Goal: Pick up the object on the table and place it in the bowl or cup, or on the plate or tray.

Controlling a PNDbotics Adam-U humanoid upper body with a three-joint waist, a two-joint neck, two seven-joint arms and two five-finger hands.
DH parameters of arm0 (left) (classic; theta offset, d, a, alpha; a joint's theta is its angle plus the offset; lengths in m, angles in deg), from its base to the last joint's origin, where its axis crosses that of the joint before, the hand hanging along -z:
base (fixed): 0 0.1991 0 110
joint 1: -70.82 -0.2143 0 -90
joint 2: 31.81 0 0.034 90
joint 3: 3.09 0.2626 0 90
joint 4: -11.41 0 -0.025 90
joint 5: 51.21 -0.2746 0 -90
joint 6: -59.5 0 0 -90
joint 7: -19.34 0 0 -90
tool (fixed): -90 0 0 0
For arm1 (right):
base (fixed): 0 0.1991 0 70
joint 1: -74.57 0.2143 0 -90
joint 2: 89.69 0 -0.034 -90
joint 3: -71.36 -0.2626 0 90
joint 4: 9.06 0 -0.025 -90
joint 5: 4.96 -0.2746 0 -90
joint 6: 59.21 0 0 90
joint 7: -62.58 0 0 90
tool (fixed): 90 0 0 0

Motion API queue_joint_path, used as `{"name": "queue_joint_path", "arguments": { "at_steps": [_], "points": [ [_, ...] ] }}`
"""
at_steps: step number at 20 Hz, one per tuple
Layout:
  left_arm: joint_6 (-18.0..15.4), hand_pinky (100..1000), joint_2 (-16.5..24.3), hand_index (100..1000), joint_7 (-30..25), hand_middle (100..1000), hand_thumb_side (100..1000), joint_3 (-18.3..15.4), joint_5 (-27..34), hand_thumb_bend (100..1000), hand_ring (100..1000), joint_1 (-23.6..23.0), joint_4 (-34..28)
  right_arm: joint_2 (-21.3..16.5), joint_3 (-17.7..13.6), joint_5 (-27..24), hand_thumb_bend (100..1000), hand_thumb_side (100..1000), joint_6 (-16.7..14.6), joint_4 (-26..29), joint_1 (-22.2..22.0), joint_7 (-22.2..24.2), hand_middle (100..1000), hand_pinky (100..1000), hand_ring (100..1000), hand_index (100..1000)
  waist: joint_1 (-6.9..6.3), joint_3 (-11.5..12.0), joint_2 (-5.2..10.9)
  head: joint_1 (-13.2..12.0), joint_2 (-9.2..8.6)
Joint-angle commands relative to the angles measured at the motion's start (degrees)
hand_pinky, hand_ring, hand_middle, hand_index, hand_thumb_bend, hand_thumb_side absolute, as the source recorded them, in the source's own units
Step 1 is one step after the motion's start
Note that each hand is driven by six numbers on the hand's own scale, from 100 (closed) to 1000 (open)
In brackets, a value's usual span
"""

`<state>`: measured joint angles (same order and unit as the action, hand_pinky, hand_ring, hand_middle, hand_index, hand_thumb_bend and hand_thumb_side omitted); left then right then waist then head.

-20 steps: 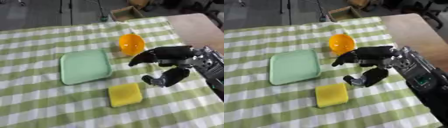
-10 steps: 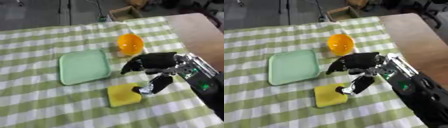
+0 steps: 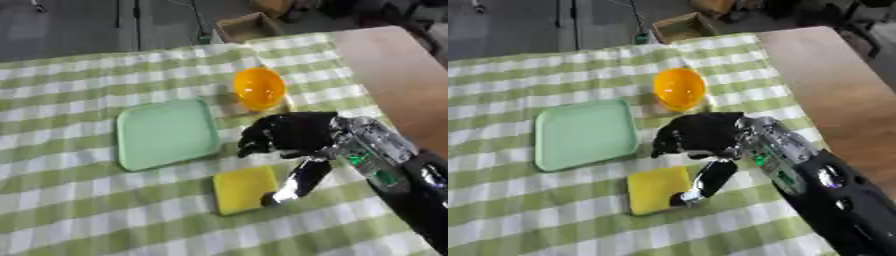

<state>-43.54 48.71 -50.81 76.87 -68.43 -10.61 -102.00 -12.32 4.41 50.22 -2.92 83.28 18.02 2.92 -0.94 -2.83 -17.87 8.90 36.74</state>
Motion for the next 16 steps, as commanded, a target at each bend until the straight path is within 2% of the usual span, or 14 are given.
{"name": "queue_joint_path", "arguments": {
  "at_steps": [1, 10, 12, 13, 14, 15, 16],
  "points": [
    [-0.16, 568, 1.2, 851, -0.02, 785, 915, 0.0, 0.17, 219, 756, 0.11, -1.18, 0.16, -0.16, 2.95, 569, 944, -1.5, -1.13, 0.49, -0.6, 887, 931, 957, 938, 0.19, -0.07, 6.47, 0.27, -0.28],
    [-0.18, 568, 1.13, 851, -0.03, 786, 915, 0.01, 0.21, 219, 756, 0.13, -1.18, 2.91, 0.49, 9.7, 557, 929, -0.9, -5.6, 0.47, -5.75, 874, 918, 945, 936, 0.14, 0.06, 6.44, 0.5, -0.39],
    [-0.18, 568, 1.12, 850, -0.02, 786, 915, 0.01, 0.21, 219, 756, 0.15, -1.18, 3.21, 0.57, 10.66, 505, 801, -0.97, -5.86, 0.51, -6.94, 823, 858, 878, 912, 0.18, 0.07, 6.42, 0.52, -0.45],
    [-0.17, 568, 1.12, 850, -0.01, 786, 915, 0.01, 0.2, 219, 756, 0.17, -1.18, 3.36, 0.64, 11.23, 496, 779, -0.95, -5.95, 0.49, -7.68, 797, 837, 854, 904, 0.21, 0.07, 6.41, 0.53, -0.48],
    [-0.18, 568, 1.13, 850, -0.01, 786, 915, 0.01, 0.2, 219, 756, 0.19, -1.18, 3.47, 0.7, 11.77, 478, 706, -0.94, -6.0, 0.49, -8.59, 736, 798, 806, 868, 0.22, 0.09, 6.41, 0.55, -0.52],
    [-0.18, 568, 1.14, 850, 0.0, 786, 915, 0.01, 0.21, 219, 756, 0.2, -1.18, 3.51, 0.76, 12.32, 478, 706, -0.92, -6.05, 0.45, -9.64, 736, 798, 806, 868, 0.22, 0.1, 6.41, 0.56, -0.55],
    [-0.19, 568, 1.15, 850, 0.02, 786, 915, 0.0, 0.22, 219, 756, 0.19, -1.18, 3.51, 0.8, 12.88, 468, 640, -0.87, -6.01, 0.44, -10.79, 695, 790, 783, 845, 0.22, 0.1, 6.41, 0.58, -0.59]
  ]
}}
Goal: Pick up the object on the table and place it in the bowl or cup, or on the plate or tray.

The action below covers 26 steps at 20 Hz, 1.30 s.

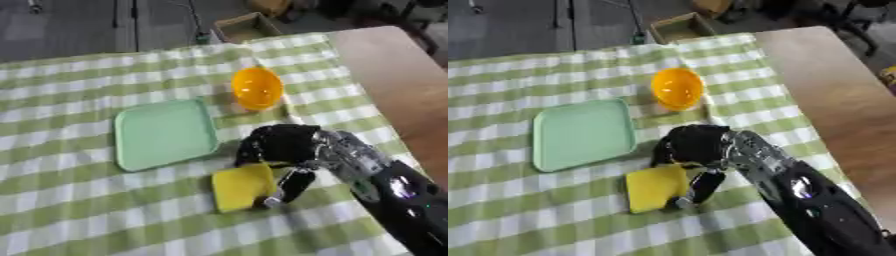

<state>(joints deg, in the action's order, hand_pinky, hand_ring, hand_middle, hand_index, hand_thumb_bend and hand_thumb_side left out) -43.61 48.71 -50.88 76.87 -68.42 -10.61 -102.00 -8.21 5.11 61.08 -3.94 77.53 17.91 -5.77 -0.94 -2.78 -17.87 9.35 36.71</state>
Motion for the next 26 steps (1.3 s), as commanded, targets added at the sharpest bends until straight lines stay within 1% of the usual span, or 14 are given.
{"name": "queue_joint_path", "arguments": {
  "at_steps": [1, 2, 3, 5, 6, 9, 10, 13, 16, 19, 22, 23, 24, 26],
  "points": [
    [-0.13, 568, 1.15, 850, 0.1, 786, 915, -0.02, 0.21, 219, 756, 0.18, -1.18, -0.65, 0.16, 2.57, 468, 640, 0.2, -0.23, 0.51, -3.17, 695, 790, 783, 845, 0.22, 0.05, 6.41, 0.14, -0.6],
    [-0.13, 568, 1.16, 850, 0.11, 786, 915, -0.03, 0.22, 219, 756, 0.19, -1.18, -0.75, 0.18, 3.05, 465, 607, 0.2, 0.06, 0.53, -4.26, 704, 790, 773, 845, 0.23, 0.05, 6.42, 0.17, -0.64],
    [-0.13, 568, 1.17, 850, 0.12, 786, 915, -0.03, 0.22, 219, 756, 0.2, -1.18, -0.91, 0.2, 3.2, 465, 607, 0.19, 0.46, 0.45, -5.16, 704, 790, 773, 845, 0.24, 0.05, 6.42, 0.19, -0.69],
    [-0.15, 568, 1.22, 850, 0.13, 786, 915, -0.04, 0.22, 219, 756, 0.22, -1.18, -1.69, 0.09, 1.24, 466, 592, 0.22, 2.19, 0.49, -5.6, 714, 797, 766, 854, 0.25, 0.04, 6.44, 0.26, -0.83],
    [-0.15, 568, 1.24, 851, 0.14, 786, 915, -0.04, 0.22, 219, 756, 0.22, -1.18, -2.25, 0.01, -0.77, 381, 600, 0.35, 3.25, 0.56, -4.9, 719, 794, 751, 866, 0.27, 0.04, 6.47, 0.27, -0.88],
    [-0.11, 568, 1.34, 850, 0.14, 786, 915, -0.06, 0.22, 219, 756, 0.15, -1.18, -4.76, -0.82, -9.91, 360, 587, 1.45, 8.29, 1.52, 0.23, 723, 800, 752, 868, 0.38, 0.03, 6.57, 0.27, -0.91],
    [-0.09, 568, 1.37, 850, 0.15, 786, 915, -0.07, 0.21, 219, 756, 0.12, -1.18, -5.66, -1.46, -13.12, 364, 549, 2.15, 10.61, 2.16, 2.24, 729, 805, 750, 869, 0.44, 0.04, 6.63, 0.24, -0.86],
    [-0.05, 568, 1.42, 851, 0.12, 786, 915, -0.05, 0.2, 219, 756, 0.06, -1.18, -7.7, -3.64, -21.13, 374, 519, 5.0, 16.1, 4.33, 7.2, 732, 806, 746, 869, 0.62, 0.13, 6.77, 0.17, -0.73],
    [-0.03, 568, 1.46, 850, 0.06, 786, 915, -0.01, 0.2, 219, 756, -0.08, -1.18, -8.03, -5.16, -26.57, 321, 502, 7.98, 17.64, 6.33, 10.37, 721, 793, 707, 877, 0.72, 0.4, 6.9, 0.26, -0.73],
    [-0.08, 568, 1.55, 850, 0.03, 786, 914, 0.1, 0.28, 219, 756, -0.08, -1.18, -6.64, -4.99, -29.48, 301, 509, 9.99, 15.53, 8.57, 12.27, 720, 789, 705, 879, 0.8, 0.74, 7.04, 0.37, -0.63],
    [-0.11, 567, 1.53, 850, -0.39, 786, 914, 0.54, 0.56, 219, 756, -0.06, -1.18, -3.71, -3.19, -29.03, 317, 483, 9.9, 10.52, 11.94, 12.78, 734, 793, 722, 880, 0.84, 1.44, 7.24, 0.77, -0.65],
    [-0.16, 567, 1.42, 850, -0.64, 786, 914, 0.84, 0.76, 219, 756, 0.05, -1.18, -2.23, -2.98, -27.79, 317, 483, 9.78, 7.68, 13.48, 12.58, 734, 793, 722, 880, 0.73, 1.99, 7.33, 1.14, -0.75],
    [-0.21, 568, 1.35, 850, -0.85, 786, 913, 1.04, 0.96, 218, 756, 0.14, -1.18, -0.85, -2.86, -26.06, 304, 445, 9.61, 4.95, 14.69, 11.95, 739, 793, 722, 881, 0.66, 2.37, 7.37, 1.42, -0.81],
    [-0.38, 568, 1.21, 851, -1.3, 786, 913, 1.46, 1.39, 218, 757, 0.41, -1.18, 2.43, -3.32, -21.56, 314, 427, 9.25, -0.89, 17.06, 9.52, 742, 797, 729, 881, 0.37, 3.51, 7.36, 2.22, -1.14]
  ]
}}
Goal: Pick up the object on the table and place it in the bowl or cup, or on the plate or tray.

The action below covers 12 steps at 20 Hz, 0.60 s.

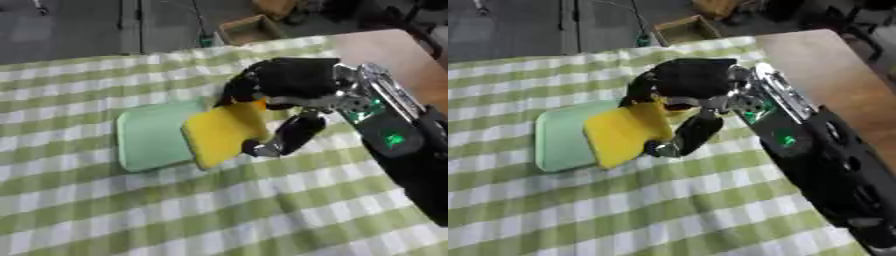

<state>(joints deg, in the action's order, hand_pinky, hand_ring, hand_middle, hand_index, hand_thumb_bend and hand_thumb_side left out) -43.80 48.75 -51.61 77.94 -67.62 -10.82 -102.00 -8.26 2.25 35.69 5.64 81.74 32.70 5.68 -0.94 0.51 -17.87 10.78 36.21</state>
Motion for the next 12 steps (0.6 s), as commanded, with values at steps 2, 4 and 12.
{"name": "queue_joint_path", "arguments": {
  "at_steps": [2, 4, 12],
  "points": [
    [-0.35, 570, 1.11, 851, -1.03, 787, 911, 0.82, 1.07, 218, 757, 1.0, -1.18, 5.1, -1.36, 8.78, 356, 378, -0.98, -10.13, 4.08, -5.32, 748, 804, 741, 877, 0.28, 1.54, 7.32, 1.61, -0.95],
    [-0.59, 571, 1.2, 851, -1.62, 787, 909, 1.36, 1.56, 219, 758, 1.62, -1.18, 7.32, -2.69, 14.52, 344, 376, -1.37, -15.08, 5.51, -9.49, 747, 803, 739, 877, 0.34, 3.13, 7.16, 2.72, -1.47],
    [-1.16, 572, 1.34, 850, -2.75, 787, 909, 2.05, 2.75, 218, 758, 2.83, -1.18, 10.77, -5.53, 27.93, 333, 421, -2.65, -28.9, 7.7, -19.1, 762, 812, 769, 879, 0.37, 6.16, 6.74, 4.81, -2.76]
  ]
}}
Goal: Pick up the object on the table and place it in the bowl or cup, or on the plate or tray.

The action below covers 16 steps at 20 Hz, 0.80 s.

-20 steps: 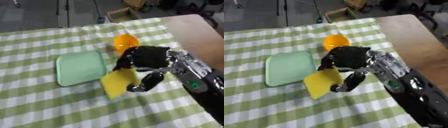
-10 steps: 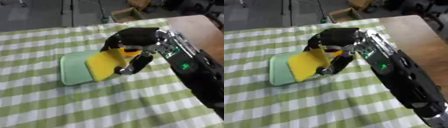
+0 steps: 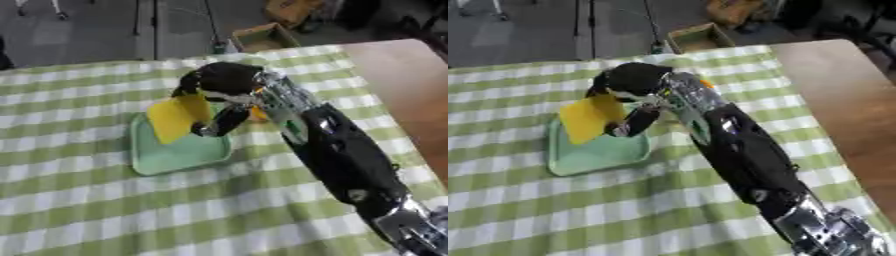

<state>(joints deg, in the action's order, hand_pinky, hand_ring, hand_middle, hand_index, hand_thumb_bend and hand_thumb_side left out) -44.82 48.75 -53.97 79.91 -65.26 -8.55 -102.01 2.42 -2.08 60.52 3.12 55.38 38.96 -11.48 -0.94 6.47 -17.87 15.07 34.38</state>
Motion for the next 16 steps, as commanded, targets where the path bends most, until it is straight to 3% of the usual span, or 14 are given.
{"name": "queue_joint_path", "arguments": {
  "at_steps": [1, 3, 4, 5, 6, 7, 11, 16],
  "points": [
    [-0.15, 572, 1.3, 850, -0.43, 787, 909, 0.08, 0.42, 218, 758, 0.57, -1.17, 0.3, -1.39, 3.95, 312, 461, -0.28, -3.79, 1.37, -2.22, 773, 815, 779, 888, 0.36, 0.23, 6.7, 0.56, -0.98],
    [-0.15, 572, 1.24, 850, -0.47, 787, 909, 0.04, 0.44, 218, 758, 0.62, -1.17, 0.65, -1.55, 5.07, 315, 562, -1.03, -5.62, 1.19, -2.31, 801, 828, 809, 917, 0.33, 0.13, 6.63, 0.54, -0.99],
    [-0.15, 572, 1.23, 850, -0.47, 787, 909, 0.02, 0.44, 218, 758, 0.64, -1.17, 0.76, -1.62, 5.37, 315, 562, -1.5, -6.18, 1.13, -2.11, 801, 828, 809, 917, 0.31, 0.07, 6.61, 0.51, -0.98],
    [-0.15, 572, 1.23, 851, -0.46, 787, 910, 0.0, 0.44, 217, 758, 0.66, -1.17, 0.83, -1.51, 5.63, 334, 759, -2.12, -6.74, 1.01, -1.41, 876, 866, 879, 962, 0.28, -0.03, 6.58, 0.44, -0.97],
    [-0.16, 572, 1.22, 851, -0.45, 787, 910, -0.02, 0.44, 217, 758, 0.68, -1.17, 0.89, -1.52, 5.69, 334, 772, -2.74, -7.16, 0.98, -0.41, 882, 869, 884, 964, 0.26, -0.11, 6.57, 0.37, -0.96],
    [-0.16, 572, 1.23, 851, -0.43, 787, 910, -0.05, 0.43, 217, 758, 0.68, -1.17, 0.91, -1.6, 5.52, 352, 865, -3.32, -7.51, 0.96, 0.81, 939, 903, 930, 985, 0.24, -0.16, 6.59, 0.34, -0.96],
    [-0.12, 572, 1.24, 851, -0.34, 787, 910, -0.15, 0.37, 217, 757, 0.57, -1.17, 0.66, -2.13, 3.34, 375, 939, -4.49, -7.29, 1.13, 4.7, 1000, 951, 985, 1000, 0.22, -0.36, 6.68, 0.19, -0.94],
    [-0.01, 571, 1.25, 851, -0.22, 786, 911, -0.26, 0.28, 218, 757, 0.49, -1.17, -0.29, -2.1, -0.98, 395, 964, -4.98, -4.67, 1.19, 9.25, 1000, 979, 1000, 1000, 0.31, -0.91, 6.79, -0.06, -0.88]
  ]
}}
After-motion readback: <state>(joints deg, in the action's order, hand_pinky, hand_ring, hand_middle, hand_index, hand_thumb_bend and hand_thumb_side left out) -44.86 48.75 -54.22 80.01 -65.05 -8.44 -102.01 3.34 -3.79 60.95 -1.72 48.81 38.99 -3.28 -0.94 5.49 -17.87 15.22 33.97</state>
